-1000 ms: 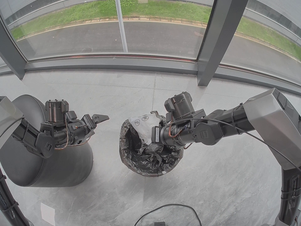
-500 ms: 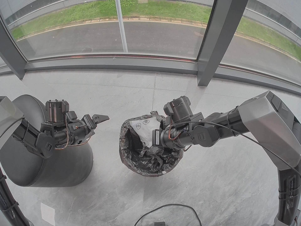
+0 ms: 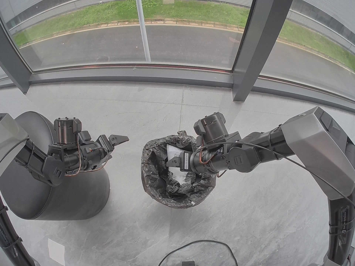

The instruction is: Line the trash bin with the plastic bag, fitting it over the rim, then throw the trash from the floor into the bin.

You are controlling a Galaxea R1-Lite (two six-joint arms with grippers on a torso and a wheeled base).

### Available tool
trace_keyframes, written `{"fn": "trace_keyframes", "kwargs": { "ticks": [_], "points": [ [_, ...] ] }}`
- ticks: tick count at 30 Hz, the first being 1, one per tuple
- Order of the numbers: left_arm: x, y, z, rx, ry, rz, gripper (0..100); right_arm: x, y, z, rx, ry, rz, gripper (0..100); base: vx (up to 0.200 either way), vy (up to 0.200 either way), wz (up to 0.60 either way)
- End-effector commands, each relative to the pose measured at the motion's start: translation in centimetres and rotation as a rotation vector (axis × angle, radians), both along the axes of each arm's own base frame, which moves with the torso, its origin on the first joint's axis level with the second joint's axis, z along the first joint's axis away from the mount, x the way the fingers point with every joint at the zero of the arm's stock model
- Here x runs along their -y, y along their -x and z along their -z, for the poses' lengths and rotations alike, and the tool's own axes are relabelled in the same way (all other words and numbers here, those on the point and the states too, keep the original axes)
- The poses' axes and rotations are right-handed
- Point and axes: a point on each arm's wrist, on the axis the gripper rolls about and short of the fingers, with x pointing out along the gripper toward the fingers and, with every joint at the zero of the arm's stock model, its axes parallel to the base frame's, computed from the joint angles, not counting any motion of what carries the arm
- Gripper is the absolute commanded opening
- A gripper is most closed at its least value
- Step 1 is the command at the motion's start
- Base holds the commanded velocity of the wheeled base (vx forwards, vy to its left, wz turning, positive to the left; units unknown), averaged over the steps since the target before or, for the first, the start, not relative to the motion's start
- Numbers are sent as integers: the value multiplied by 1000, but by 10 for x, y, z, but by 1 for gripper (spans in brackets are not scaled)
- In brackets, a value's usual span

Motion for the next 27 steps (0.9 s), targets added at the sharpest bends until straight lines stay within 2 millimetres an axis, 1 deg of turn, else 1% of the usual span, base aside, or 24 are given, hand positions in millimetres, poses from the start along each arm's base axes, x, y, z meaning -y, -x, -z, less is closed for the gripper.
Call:
{"fn": "trace_keyframes", "kwargs": {
  "ticks": [1,5,8,10,14,16,17,22,24,25,27],
  "points": [
    [0,0,1,-1,0,0,100,1,2,-9,12,-12,0,100,0,0,0],
    [0,0,1,-1,0,0,100,-1,8,-21,24,-38,2,100,0,0,0],
    [0,0,1,-1,0,0,100,-9,14,-23,26,-42,-19,100,0,0,0],
    [0,0,1,-1,0,0,100,-10,15,-23,26,-42,-22,100,0,0,0],
    [0,-1,2,-4,0,0,100,-21,15,-12,18,-31,-43,100,0,0,0],
    [0,-1,2,-5,-2,1,100,-21,14,-11,16,-30,-43,100,0,0,0],
    [0,-1,3,-7,-2,-1,100,-29,4,1,19,-26,-37,100,0,0,0],
    [0,-1,3,-8,-3,-1,100,-42,-19,28,45,-2,3,100,0,0,0],
    [0,-1,3,-9,-1,-1,100,-47,-26,34,59,-1,11,100,0,0,0],
    [0,-1,3,-9,-1,-1,100,-49,-32,37,73,-3,23,100,0,0,0],
    [0,-1,3,-9,-1,-1,100,-48,-33,38,72,-2,24,100,0,0,0]
  ]
}}
